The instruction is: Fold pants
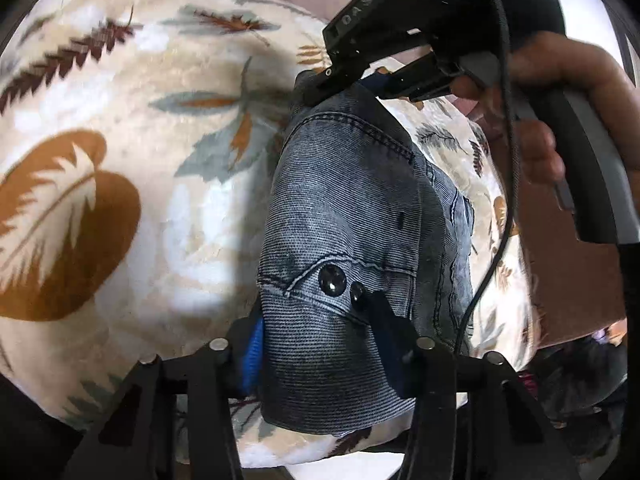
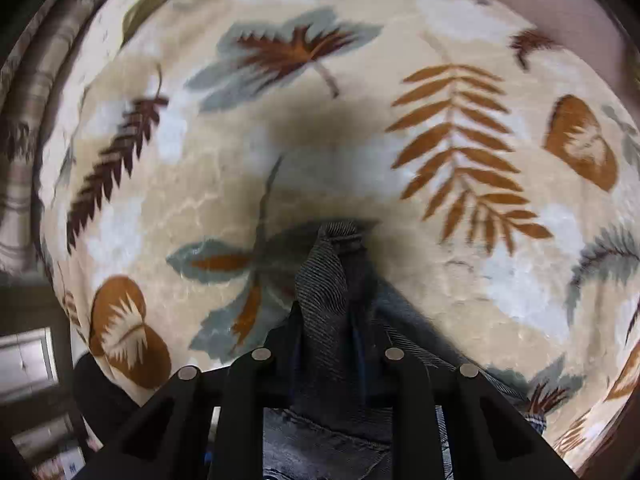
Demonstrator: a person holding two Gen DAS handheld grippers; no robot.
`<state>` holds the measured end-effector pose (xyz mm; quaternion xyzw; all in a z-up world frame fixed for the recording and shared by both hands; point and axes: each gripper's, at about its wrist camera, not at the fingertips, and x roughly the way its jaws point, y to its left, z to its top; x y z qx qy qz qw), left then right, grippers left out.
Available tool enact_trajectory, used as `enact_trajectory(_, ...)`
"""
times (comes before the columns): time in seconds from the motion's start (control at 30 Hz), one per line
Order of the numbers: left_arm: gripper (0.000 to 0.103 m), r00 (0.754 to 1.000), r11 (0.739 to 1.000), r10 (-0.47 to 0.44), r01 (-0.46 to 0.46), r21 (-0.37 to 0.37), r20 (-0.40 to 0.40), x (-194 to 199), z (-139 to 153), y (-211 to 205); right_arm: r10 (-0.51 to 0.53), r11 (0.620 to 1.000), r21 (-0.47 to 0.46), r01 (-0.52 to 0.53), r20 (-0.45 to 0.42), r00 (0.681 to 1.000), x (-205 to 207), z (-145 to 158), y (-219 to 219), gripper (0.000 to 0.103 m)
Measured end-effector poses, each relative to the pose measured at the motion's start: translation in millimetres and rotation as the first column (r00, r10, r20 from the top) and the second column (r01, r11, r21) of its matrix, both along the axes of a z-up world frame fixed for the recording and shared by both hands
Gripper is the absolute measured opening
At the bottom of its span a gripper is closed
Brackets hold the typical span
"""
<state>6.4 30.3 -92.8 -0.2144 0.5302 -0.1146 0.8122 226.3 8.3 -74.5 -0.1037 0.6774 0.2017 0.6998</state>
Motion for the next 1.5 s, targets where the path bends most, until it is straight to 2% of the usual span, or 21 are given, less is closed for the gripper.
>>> enact_trajectory(0.1,0.049,1.000,0.998,-0.010,0.009,0.060,0.016,-1.5,4.5,-12.5,-0.126,0.991,0.047,0.123,0.079,0.989,3.0,9.9,-21.5,0.023)
enact_trajectory(0.13,0.049,1.000,0.999,-0.004,0.004,0.053,0.011,-1.8,4.6,-12.8,-0.195,0.980,0.074,0.187,0.126,0.973,4.2,15.5,-34.5,0.024)
enact_trajectory(0.23,0.051,1.000,1.000,0.019,-0.019,0.020,-0.008,-1.4,3.5,-9.8,-0.281,0.956,0.140,0.259,0.173,0.944,-2.6,33.1,-65.7,0.025)
enact_trajectory(0.3,0.057,0.999,0.999,0.035,-0.034,0.010,-0.020,-1.5,2.1,-7.4,-0.297,0.944,0.200,0.261,0.177,0.938,-13.1,47.9,-82.1,0.029)
enact_trajectory(0.37,0.060,0.999,0.999,0.043,-0.043,0.008,-0.029,-1.6,3.1,-7.1,-0.307,0.928,0.269,0.257,0.161,0.938,-32.9,61.2,-104.3,0.048)
enact_trajectory(0.4,0.061,0.999,0.999,0.041,-0.041,0.011,-0.027,-2.9,4.8,-4.4,-0.308,0.920,0.298,0.255,0.146,0.940,-41.5,66.0,-112.5,0.071)
enact_trajectory(0.43,0.062,0.999,0.999,0.040,-0.039,0.014,-0.023,-3.1,7.1,-4.7,-0.309,0.908,0.336,0.250,0.135,0.942,-54.2,66.6,-124.0,0.078)
enact_trajectory(0.57,0.075,0.998,0.998,0.067,-0.067,0.005,0.015,-7.2,24.4,5.6,-0.337,0.877,0.396,0.273,0.100,0.936,-101.2,57.0,-167.7,0.078)
enact_trajectory(0.67,0.078,0.994,0.995,0.095,-0.096,0.021,0.056,-10.3,37.6,15.1,-0.365,0.835,0.458,0.305,0.046,0.930,-137.0,38.1,-194.4,0.078)
enact_trajectory(0.73,0.078,0.992,0.993,0.111,-0.113,0.022,0.056,-10.1,40.6,23.4,-0.378,0.817,0.464,0.342,-0.017,0.926,-148.7,10.1,-205.7,0.078)
enact_trajectory(0.8,0.078,0.992,0.993,0.116,-0.117,0.023,0.041,-8.0,38.9,25.3,-0.389,0.824,0.415,0.386,-0.080,0.918,-149.4,-20.1,-209.7,0.078)
enact_trajectory(0.83,0.078,0.993,0.993,0.111,-0.113,0.027,0.039,-8.4,39.5,24.7,-0.394,0.814,0.420,0.401,-0.109,0.913,-149.4,-33.7,-211.8,0.078)
enact_trajectory(0.97,0.078,0.993,0.993,0.109,-0.111,0.045,0.045,-9.8,38.7,23.6,-0.395,0.802,0.465,0.374,-0.056,0.917,-157.1,-12.5,-210.5,0.078)
enact_trajectory(1.03,0.078,0.993,0.992,0.114,-0.116,0.049,0.042,-9.5,38.9,24.9,-0.392,0.814,0.464,0.349,-0.004,0.920,-167.2,1.9,-207.8,0.078)
enact_trajectory(1.13,0.078,0.992,0.991,0.120,-0.122,0.052,0.046,-11.5,40.7,28.1,-0.393,0.787,0.521,0.330,0.010,0.920,-187.9,13.7,-209.2,0.078)
enact_trajectory(1.2,0.078,0.990,0.990,0.128,-0.131,0.059,0.054,-11.6,42.6,28.9,-0.385,0.781,0.537,0.318,0.014,0.923,-198.1,10.8,-209.7,0.079)
enact_trajectory(1.27,0.078,0.990,0.989,0.125,-0.129,0.075,0.060,-12.2,42.3,28.4,-0.397,0.790,0.501,0.353,-0.022,0.918,-201.0,-15.4,-215.0,0.081)
enact_trajectory(1.3,0.078,0.991,0.989,0.122,-0.126,0.082,0.055,-12.5,40.9,28.1,-0.408,0.780,0.497,0.381,-0.057,0.911,-201.2,-29.7,-219.6,0.081)
enact_trajectory(1.33,0.078,0.992,0.989,0.115,-0.119,0.089,0.044,-12.9,38.4,28.1,-0.428,0.739,0.546,0.394,-0.071,0.901,-203.4,-35.0,-226.1,0.080)
enact_trajectory(1.37,0.078,0.992,0.989,0.116,-0.119,0.092,0.039,-13.6,37.0,29.0,-0.439,0.720,0.565,0.403,-0.079,0.895,-204.8,-32.2,-229.5,0.080)
enact_trajectory(1.5,0.078,0.991,0.988,0.122,-0.126,0.091,0.052,-14.3,38.3,29.5,-0.475,0.706,0.589,0.394,-0.019,0.880,-213.9,-4.4,-243.2,0.080)
